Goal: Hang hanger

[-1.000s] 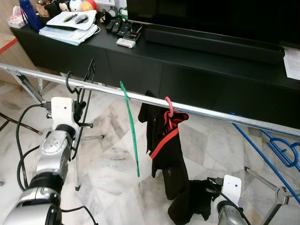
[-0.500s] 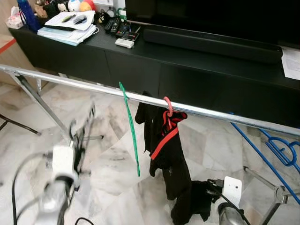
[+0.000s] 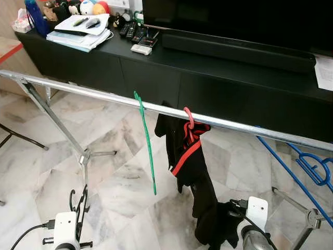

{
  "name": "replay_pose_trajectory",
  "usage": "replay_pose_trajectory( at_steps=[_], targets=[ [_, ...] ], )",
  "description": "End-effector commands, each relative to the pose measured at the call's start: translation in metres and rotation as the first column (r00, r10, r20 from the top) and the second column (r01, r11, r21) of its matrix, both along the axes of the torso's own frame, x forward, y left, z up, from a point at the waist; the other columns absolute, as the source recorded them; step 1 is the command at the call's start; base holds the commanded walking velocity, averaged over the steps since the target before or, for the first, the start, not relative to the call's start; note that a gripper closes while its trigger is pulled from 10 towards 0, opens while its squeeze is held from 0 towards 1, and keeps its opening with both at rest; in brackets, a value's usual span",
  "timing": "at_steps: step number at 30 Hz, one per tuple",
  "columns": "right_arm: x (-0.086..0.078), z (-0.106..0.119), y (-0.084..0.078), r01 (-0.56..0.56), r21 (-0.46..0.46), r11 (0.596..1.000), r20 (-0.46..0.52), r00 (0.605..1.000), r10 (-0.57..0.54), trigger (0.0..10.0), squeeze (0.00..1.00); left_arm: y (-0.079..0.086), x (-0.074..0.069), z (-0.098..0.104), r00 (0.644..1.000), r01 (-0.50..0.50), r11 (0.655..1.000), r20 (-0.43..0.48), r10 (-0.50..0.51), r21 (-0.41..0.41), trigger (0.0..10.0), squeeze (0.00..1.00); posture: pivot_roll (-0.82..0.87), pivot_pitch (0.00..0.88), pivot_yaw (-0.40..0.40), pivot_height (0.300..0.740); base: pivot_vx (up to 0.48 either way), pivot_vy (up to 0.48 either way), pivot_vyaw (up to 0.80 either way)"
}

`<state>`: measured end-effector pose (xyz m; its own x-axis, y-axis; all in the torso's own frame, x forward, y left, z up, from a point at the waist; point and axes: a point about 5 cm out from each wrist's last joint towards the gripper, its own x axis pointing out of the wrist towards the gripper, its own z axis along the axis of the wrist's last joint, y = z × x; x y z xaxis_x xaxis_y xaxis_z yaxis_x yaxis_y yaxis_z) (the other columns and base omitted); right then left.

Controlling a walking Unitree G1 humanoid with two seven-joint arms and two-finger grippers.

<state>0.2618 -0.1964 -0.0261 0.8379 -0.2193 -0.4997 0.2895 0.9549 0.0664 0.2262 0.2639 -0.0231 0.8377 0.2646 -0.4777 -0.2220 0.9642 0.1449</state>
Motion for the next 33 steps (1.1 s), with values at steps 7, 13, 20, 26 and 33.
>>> replay_pose_trajectory(
  at_steps=[7,13,20,26,33],
  targets=[
    [-0.006,-0.004,0.000,0.015,0.005,1.000,-0.009,1.000,-0.015,10.0,0.00,-0.004,-0.006,-0.009,0.999,-0.006,1.000,-0.034,0.006,-0.010,10.0,0.00,0.06,0.214,0.008,0.740,0.000,0.134,0.00],
    [-0.008,-0.005,-0.001,0.019,0.006,1.000,-0.012,1.000,-0.019,10.0,0.00,-0.003,-0.011,-0.013,0.998,-0.009,1.000,-0.058,0.008,-0.016,10.0,0.00,0.06,0.221,0.009,0.740,0.000,0.467,0.00],
    [-0.008,-0.005,-0.001,0.023,0.006,1.000,-0.013,1.000,-0.023,10.0,0.00,-0.005,-0.018,-0.020,0.996,-0.019,0.999,-0.087,0.015,-0.040,10.0,0.00,0.06,0.223,0.008,0.740,0.000,0.469,0.00],
    [-0.006,-0.004,-0.002,0.026,0.005,1.000,-0.007,1.000,-0.026,10.0,0.00,-0.009,-0.021,-0.023,0.995,-0.011,0.999,-0.099,0.006,-0.047,10.0,0.00,0.06,0.226,0.004,0.740,0.000,0.480,0.00],
    [-0.005,-0.003,-0.004,0.032,0.003,0.999,-0.003,0.999,-0.032,10.0,0.00,-0.012,-0.020,-0.024,0.995,-0.006,0.999,-0.101,0.001,-0.054,10.0,0.00,0.06,0.228,0.001,0.740,0.000,0.480,0.00]
  ],
)
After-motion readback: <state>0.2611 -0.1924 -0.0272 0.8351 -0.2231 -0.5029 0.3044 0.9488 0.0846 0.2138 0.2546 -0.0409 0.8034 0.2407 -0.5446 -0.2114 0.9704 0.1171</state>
